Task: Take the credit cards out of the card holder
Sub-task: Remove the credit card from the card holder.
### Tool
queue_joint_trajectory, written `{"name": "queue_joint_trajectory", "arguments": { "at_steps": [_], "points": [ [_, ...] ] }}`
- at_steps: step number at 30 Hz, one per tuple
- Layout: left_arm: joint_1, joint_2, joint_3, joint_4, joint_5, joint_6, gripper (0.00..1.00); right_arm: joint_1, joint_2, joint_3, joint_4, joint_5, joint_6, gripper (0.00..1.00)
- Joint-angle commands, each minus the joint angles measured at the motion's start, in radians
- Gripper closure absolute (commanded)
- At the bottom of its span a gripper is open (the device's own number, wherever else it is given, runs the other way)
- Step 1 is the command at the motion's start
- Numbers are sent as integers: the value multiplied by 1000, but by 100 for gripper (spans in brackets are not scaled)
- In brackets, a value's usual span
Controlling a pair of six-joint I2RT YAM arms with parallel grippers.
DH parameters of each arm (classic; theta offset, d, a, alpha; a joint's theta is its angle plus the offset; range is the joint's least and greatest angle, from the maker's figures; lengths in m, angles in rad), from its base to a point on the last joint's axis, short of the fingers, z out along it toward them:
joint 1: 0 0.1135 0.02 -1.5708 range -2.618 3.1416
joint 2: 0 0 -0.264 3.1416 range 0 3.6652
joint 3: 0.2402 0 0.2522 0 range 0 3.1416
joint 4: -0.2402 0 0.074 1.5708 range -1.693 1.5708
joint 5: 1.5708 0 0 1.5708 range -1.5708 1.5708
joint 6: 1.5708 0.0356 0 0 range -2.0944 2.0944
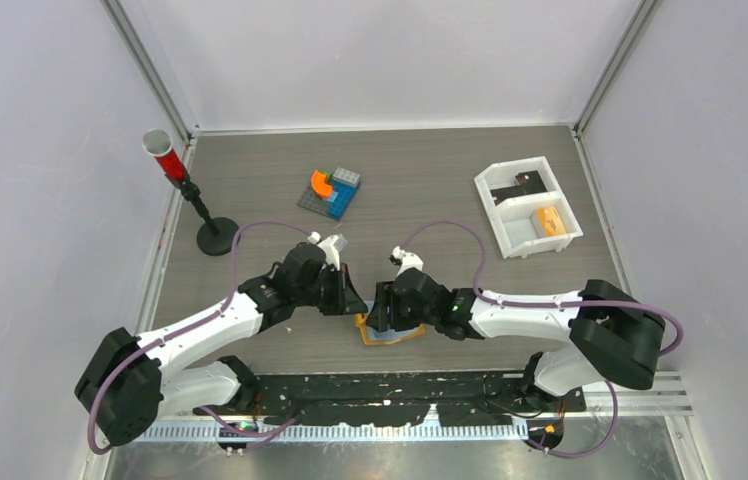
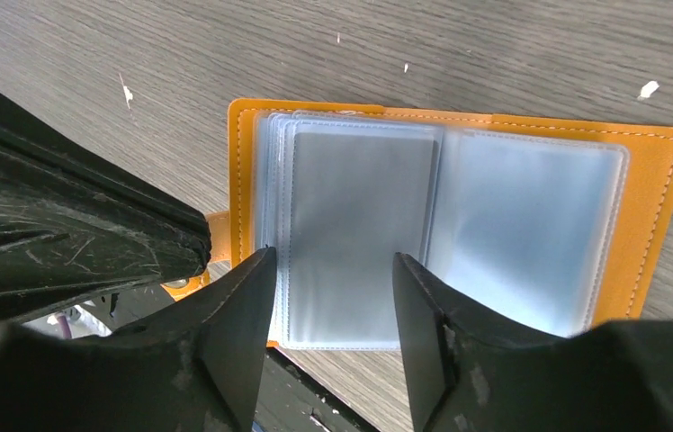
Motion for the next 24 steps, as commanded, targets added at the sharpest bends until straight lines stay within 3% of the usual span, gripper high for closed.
{"name": "queue_joint_trajectory", "arguments": {
  "at_steps": [1,9,24],
  "points": [
    [-1,-19,5,37,-27,5,100,6,-21,-1,7,54,19,46],
    [-1,13,-7,20,-65,25,100,7,-87,-48,-30,113,38,52],
    [-1,64,1,20,-67,46,100,3,-154,-79,-44,124,-12,44]
  ]
}}
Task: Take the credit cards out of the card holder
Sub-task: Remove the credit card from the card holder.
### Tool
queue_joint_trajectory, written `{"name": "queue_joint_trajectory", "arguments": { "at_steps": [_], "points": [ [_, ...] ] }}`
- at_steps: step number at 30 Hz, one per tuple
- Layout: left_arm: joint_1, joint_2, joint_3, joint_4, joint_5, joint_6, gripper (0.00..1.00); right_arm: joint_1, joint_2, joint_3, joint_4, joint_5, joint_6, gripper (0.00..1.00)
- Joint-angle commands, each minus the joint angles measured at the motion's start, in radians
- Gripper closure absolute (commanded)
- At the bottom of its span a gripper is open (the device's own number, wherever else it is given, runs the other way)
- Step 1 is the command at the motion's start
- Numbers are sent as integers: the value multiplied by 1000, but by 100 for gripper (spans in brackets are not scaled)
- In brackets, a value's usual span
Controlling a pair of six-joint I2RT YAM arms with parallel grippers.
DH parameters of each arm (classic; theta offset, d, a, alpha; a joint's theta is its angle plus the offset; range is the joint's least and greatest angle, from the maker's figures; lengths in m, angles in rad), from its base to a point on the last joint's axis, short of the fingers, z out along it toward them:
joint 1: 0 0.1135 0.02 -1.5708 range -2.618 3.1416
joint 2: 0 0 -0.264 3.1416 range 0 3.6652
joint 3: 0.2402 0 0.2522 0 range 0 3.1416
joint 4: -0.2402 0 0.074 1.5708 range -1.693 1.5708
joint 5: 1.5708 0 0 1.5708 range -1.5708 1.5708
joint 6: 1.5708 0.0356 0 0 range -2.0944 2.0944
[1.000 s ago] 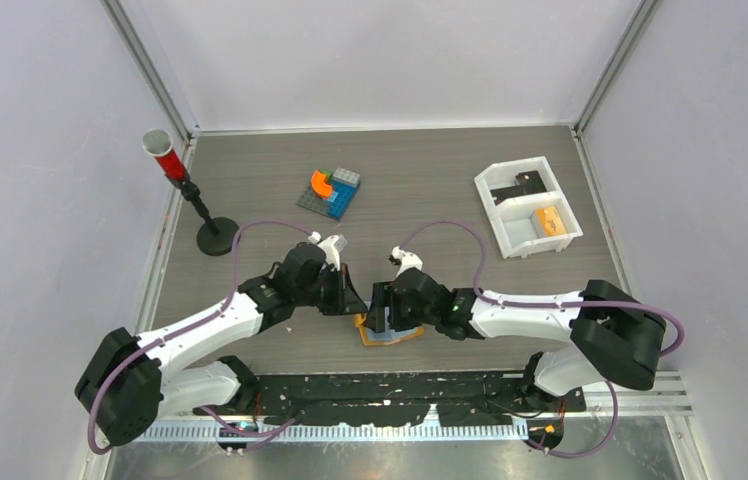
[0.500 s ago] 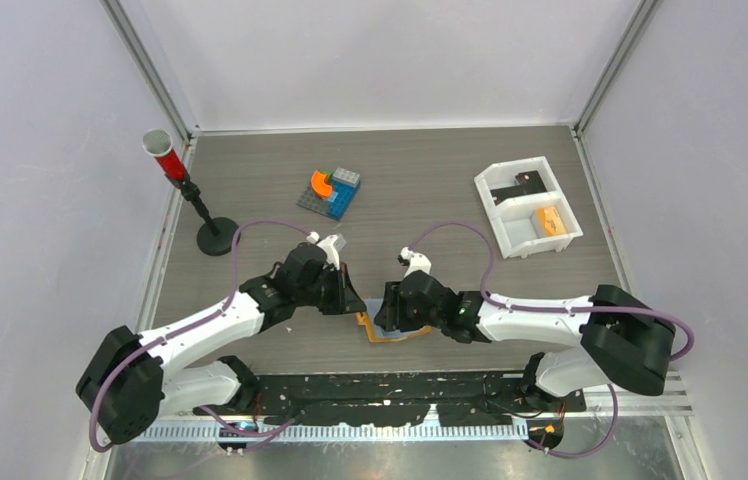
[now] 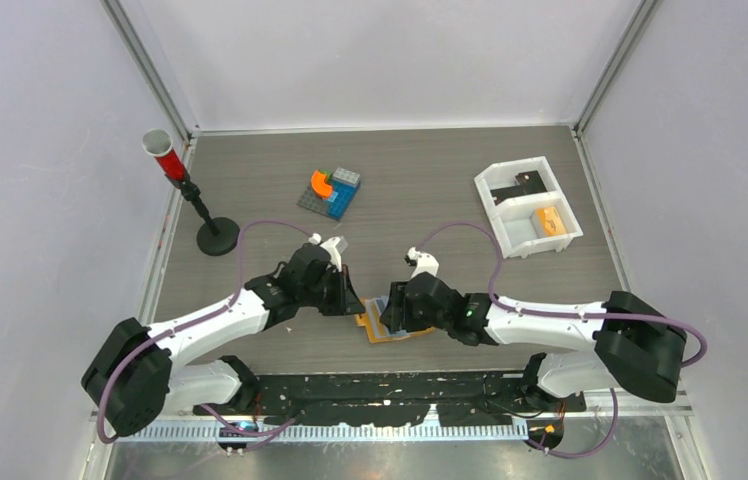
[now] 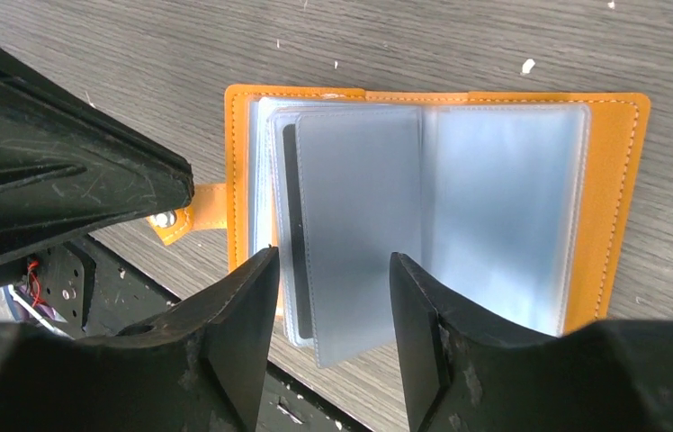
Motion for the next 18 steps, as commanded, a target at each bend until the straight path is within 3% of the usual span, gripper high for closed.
{"name": "queue_joint_trajectory", "arguments": {
  "at_steps": [1,4,7,18],
  "points": [
    [-1,13,0,25,-9,26,100,0,-55,-25,38,23,-35,44],
    [-1,19,1,24,-7,31,100,-15,-64,-36,36,30,-44,46],
    [-1,23,0,23,-7,35,100,-24,-75,-31,-12,52,-58,38],
    [-1,54,25,-1,-11,64,100,-25,-96,-10,-107,110,-89,27]
  ]
}}
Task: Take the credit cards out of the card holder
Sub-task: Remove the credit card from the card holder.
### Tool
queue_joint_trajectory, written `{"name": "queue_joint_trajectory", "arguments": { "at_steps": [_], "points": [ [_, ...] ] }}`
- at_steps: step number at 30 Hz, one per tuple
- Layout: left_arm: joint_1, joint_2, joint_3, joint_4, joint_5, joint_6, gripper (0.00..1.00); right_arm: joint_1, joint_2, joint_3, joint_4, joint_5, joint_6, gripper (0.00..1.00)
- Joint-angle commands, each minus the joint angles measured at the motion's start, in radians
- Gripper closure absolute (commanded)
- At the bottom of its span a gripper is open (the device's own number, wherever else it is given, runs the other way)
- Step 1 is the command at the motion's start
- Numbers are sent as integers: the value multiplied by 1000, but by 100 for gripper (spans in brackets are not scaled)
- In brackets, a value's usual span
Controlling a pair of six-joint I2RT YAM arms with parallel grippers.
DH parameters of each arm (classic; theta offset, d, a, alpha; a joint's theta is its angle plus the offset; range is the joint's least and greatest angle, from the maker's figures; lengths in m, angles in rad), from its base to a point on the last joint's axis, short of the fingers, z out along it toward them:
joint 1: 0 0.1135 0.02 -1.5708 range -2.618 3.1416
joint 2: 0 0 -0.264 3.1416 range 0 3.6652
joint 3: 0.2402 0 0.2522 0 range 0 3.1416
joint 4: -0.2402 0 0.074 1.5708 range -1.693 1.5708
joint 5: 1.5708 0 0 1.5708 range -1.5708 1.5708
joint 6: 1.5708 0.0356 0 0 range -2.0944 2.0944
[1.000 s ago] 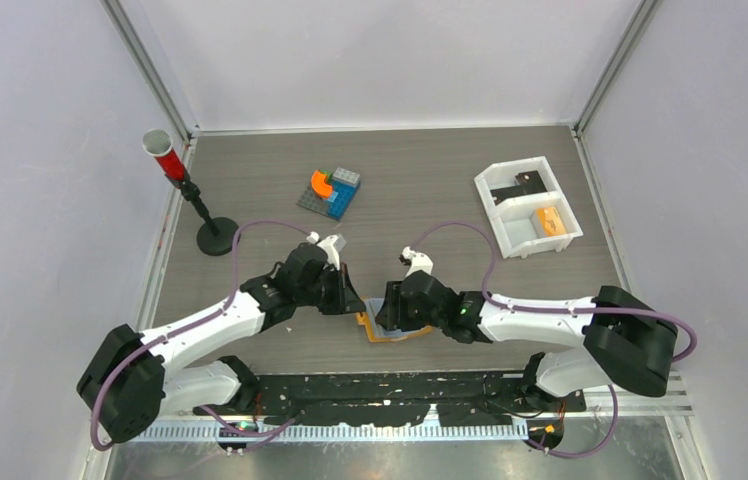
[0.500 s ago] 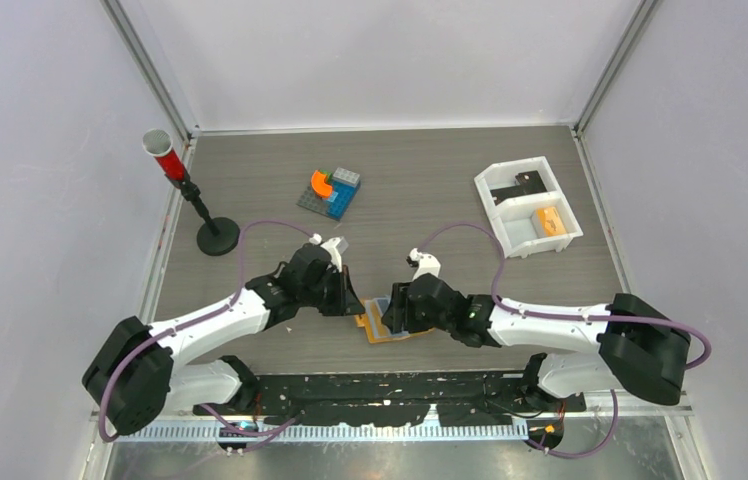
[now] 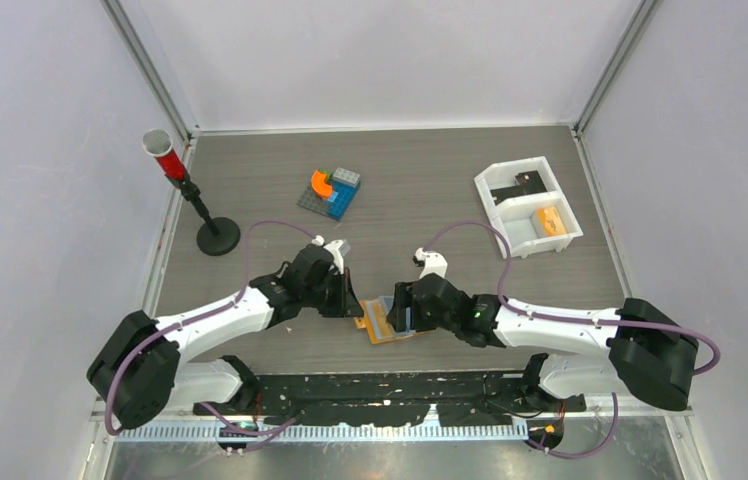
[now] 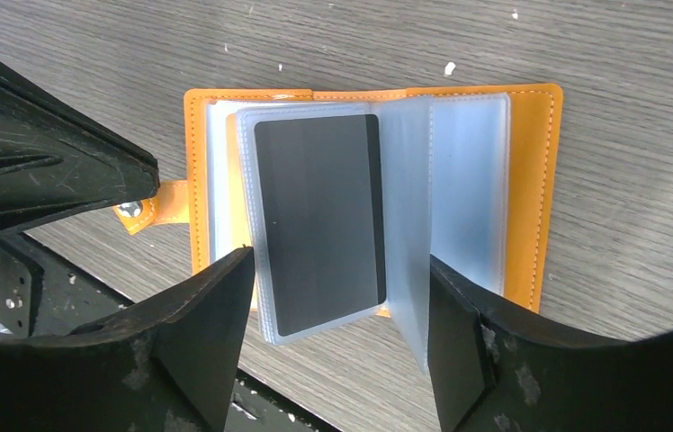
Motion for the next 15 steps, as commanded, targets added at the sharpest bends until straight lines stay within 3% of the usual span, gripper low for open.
{"name": "queue_joint_trajectory", "arguments": {
  "at_steps": [1,15],
  "points": [
    [-1,18,29,-5,-10,40,100,-4,-22,31,-55,59,-33,24],
    [-1,39,57,-28,-15,68,100,-4,-105,145,-222,52,-77,6]
  ]
}}
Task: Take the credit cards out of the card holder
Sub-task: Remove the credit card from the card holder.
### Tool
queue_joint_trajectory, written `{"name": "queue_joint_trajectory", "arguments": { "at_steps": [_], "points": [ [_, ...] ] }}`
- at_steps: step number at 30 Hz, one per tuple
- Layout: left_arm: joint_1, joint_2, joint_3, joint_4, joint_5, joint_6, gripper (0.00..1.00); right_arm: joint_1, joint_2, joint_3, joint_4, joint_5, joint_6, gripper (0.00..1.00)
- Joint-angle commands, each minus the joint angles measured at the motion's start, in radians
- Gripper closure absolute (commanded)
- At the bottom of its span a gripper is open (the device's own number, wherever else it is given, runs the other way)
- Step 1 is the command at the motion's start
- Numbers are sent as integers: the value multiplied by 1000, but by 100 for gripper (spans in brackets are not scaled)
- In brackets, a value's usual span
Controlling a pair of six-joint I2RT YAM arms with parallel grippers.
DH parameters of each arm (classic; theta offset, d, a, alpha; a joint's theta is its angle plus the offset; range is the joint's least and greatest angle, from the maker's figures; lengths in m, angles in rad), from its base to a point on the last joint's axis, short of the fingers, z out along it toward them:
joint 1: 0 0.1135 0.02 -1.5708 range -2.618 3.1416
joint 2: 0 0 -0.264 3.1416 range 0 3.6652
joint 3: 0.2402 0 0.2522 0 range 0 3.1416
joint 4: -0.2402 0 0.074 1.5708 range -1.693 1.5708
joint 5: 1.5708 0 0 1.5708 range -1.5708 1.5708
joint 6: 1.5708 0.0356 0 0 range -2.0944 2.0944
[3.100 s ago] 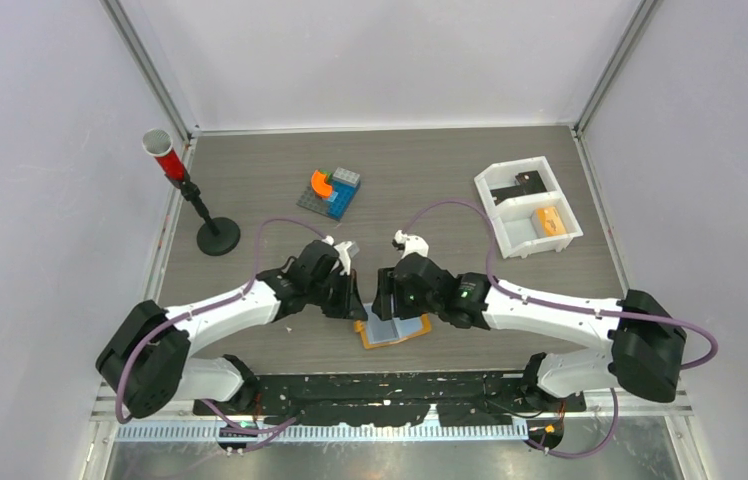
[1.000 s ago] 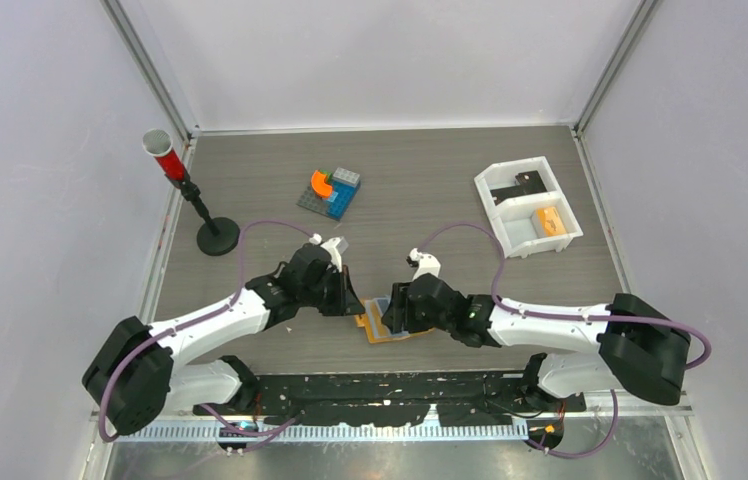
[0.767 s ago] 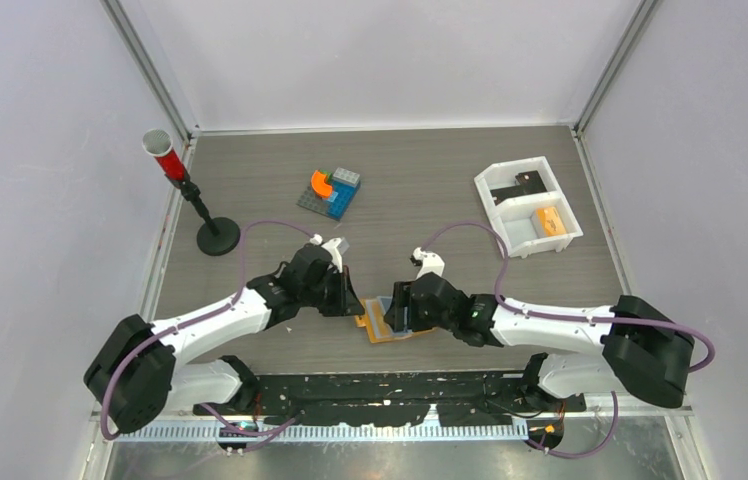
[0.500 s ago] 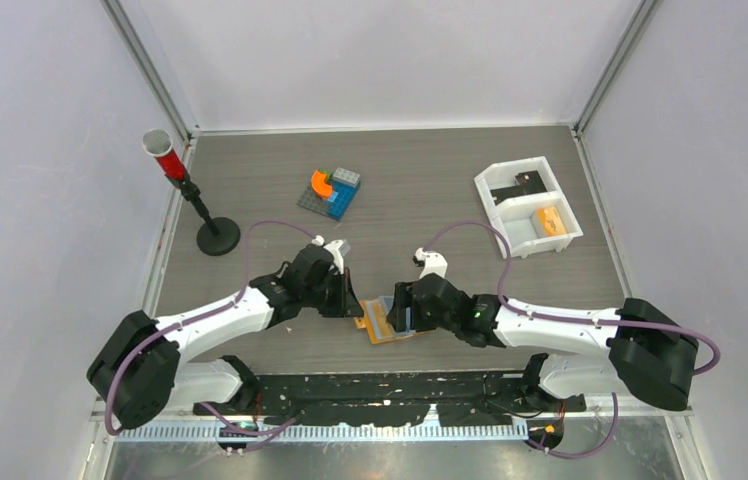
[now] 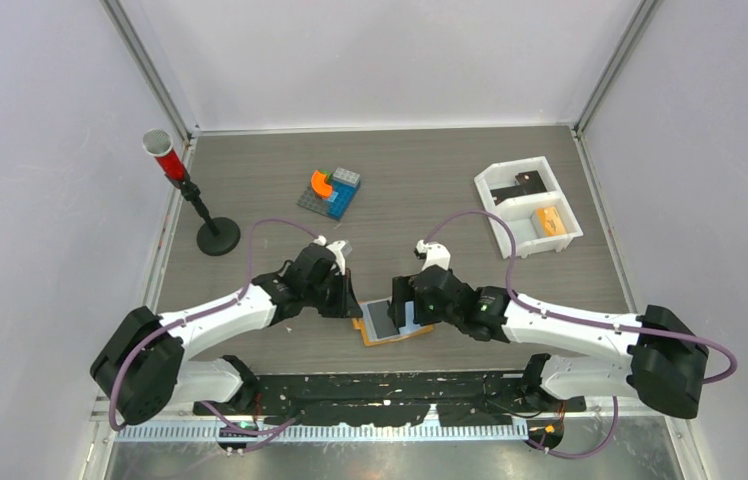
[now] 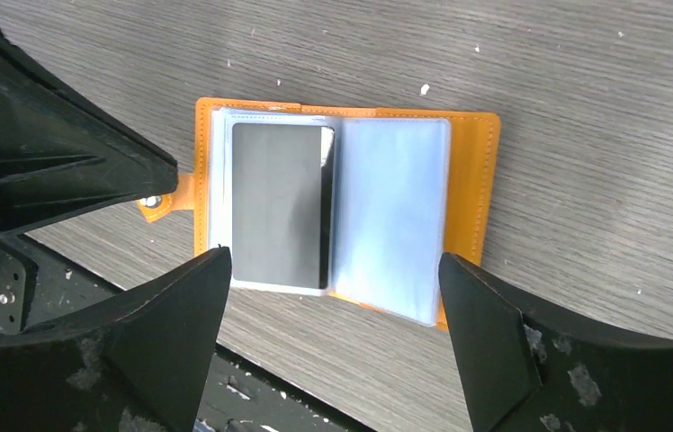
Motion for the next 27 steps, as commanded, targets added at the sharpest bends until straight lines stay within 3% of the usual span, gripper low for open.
{"name": "queue_joint_trajectory", "arguments": {
  "at_steps": [1,6,8,10,12,14,19,27],
  "points": [
    [-1,12,48,-9,-15,30,100,-4,-57,66,-56,7,-18,6],
    [-1,18,57,-16,-18,29,97,-4,-84,76,-7,-39,-33,11],
    [-1,8,64,-33,-21,23,84,-4,-73,74,31,-66,-38,20],
    [-1,-8,74,-52,-30,18,71,-4,-52,71,72,-90,-41,44],
    [-1,-32,85,-72,-39,14,63,-13,-26,68,113,-113,-42,58],
    [-1,-59,94,-84,-39,5,61,-28,4,62,156,-145,-40,64],
    [-1,-74,95,-38,-3,-27,65,-85,82,48,227,-222,-40,69],
    [-1,48,64,66,47,-31,75,-152,169,20,300,-309,-49,70]
  ]
}}
